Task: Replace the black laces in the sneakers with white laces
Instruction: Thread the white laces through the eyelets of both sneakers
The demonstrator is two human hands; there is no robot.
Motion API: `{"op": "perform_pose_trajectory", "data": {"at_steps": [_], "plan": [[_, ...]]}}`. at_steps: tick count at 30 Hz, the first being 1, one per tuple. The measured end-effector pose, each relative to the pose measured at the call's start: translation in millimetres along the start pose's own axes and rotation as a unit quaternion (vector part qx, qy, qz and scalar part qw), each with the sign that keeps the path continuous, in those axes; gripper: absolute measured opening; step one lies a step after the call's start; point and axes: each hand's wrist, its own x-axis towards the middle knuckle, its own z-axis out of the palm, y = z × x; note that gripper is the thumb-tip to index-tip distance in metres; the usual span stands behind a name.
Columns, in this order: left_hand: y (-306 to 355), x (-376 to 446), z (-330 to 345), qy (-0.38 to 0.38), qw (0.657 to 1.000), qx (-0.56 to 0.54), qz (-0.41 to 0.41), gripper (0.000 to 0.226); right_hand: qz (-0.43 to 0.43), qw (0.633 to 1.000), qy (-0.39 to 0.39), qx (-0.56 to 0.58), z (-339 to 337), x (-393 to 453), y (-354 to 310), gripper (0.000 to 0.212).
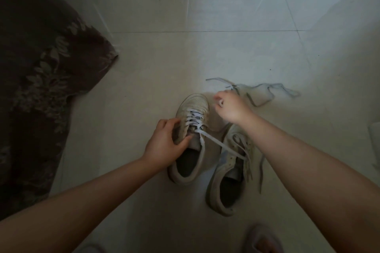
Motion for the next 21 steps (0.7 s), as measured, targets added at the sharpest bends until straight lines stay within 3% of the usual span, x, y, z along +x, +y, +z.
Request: {"op": "perform_pose_trajectory", "data": {"at_steps": [7, 13, 18, 21], "plan": [[-15.5, -11.4, -8.3, 0.035, 0.996, -0.004, 0.079, 0.032, -0.028, 0.993, 0.099, -0.056, 19.6, 55.0, -3.5, 0.047], [-18.9, -5.5, -10.1, 0.014, 0.996, -0.03, 0.077, 0.034, -0.036, 0.987, 0.129, -0.087, 23.1, 74.0, 5.3, 0.02], [-21.5, -6.6, -11.6, 0.013, 0.995, -0.026, 0.092, 0.039, -0.073, 0.98, 0.185, -0.028, 21.3, 39.5, 1.7, 0.012], [-16.8, -8.0, -9.0, 0.017, 0.993, 0.008, 0.115, 0.047, -0.119, 0.979, 0.14, 0.091, 5.6, -4.7, -6.7, 0.013]]}}
